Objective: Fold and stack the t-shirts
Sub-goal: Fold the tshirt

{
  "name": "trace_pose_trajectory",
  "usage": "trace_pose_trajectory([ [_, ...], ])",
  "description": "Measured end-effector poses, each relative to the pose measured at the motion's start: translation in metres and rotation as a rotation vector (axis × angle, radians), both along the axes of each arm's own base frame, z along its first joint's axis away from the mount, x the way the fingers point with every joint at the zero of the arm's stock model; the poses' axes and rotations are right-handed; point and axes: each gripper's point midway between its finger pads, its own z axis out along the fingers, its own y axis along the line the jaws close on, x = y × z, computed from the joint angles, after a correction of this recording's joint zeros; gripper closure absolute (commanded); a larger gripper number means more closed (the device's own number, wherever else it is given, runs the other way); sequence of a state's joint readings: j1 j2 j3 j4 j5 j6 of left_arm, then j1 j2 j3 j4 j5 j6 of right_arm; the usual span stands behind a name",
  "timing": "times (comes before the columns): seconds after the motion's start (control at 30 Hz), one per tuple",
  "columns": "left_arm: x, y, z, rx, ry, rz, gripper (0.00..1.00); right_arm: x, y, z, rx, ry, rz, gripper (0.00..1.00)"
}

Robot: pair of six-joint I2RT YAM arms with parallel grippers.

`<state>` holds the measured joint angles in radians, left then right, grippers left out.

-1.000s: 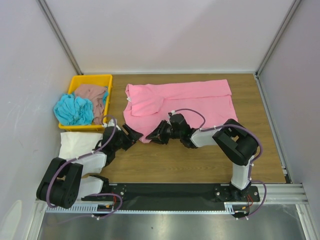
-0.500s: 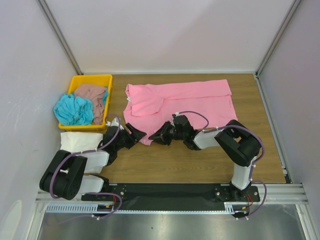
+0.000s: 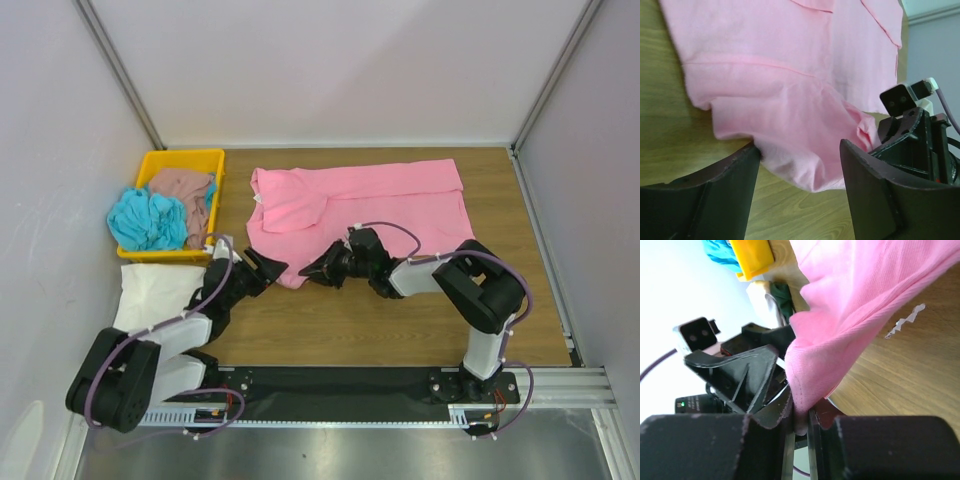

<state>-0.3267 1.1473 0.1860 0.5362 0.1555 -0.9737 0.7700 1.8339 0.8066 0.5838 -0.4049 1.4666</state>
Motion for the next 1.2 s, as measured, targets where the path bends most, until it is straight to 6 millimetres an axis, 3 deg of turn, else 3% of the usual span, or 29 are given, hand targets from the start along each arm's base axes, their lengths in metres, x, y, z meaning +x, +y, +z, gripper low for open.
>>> trace_pose_trajectory([
  [0.13,-0.005,0.012,0.002,0.006,0.023,0.074,0.42,0.0,-0.004,0.002,-0.029,-0.012,-0.003,0.82],
  [0.33,-0.012,0.026,0.015,-0.001,0.026,0.151,0.42,-0.004,-0.01,-0.007,-0.112,-0.034,0.016,0.72],
  [0.43,-0.014,0.031,0.019,0.009,0.045,0.177,0.41,-0.014,-0.014,-0.022,-0.181,-0.025,0.044,0.64],
  [0.63,-0.022,0.036,0.008,0.08,0.181,0.188,0.37,-0.038,-0.033,-0.057,-0.366,-0.004,0.119,0.36],
  [0.9,-0.055,0.017,-0.029,0.17,0.34,0.1,0.35,-0.03,-0.059,-0.041,-0.512,-0.095,0.124,0.29],
  [1.03,-0.057,0.013,-0.036,0.188,0.353,0.09,0.34,-0.016,-0.074,-0.027,-0.555,-0.149,0.091,0.29],
  [1.2,-0.047,0.009,-0.035,0.181,0.307,0.098,0.32,-0.002,-0.094,-0.026,-0.587,-0.152,0.041,0.29],
])
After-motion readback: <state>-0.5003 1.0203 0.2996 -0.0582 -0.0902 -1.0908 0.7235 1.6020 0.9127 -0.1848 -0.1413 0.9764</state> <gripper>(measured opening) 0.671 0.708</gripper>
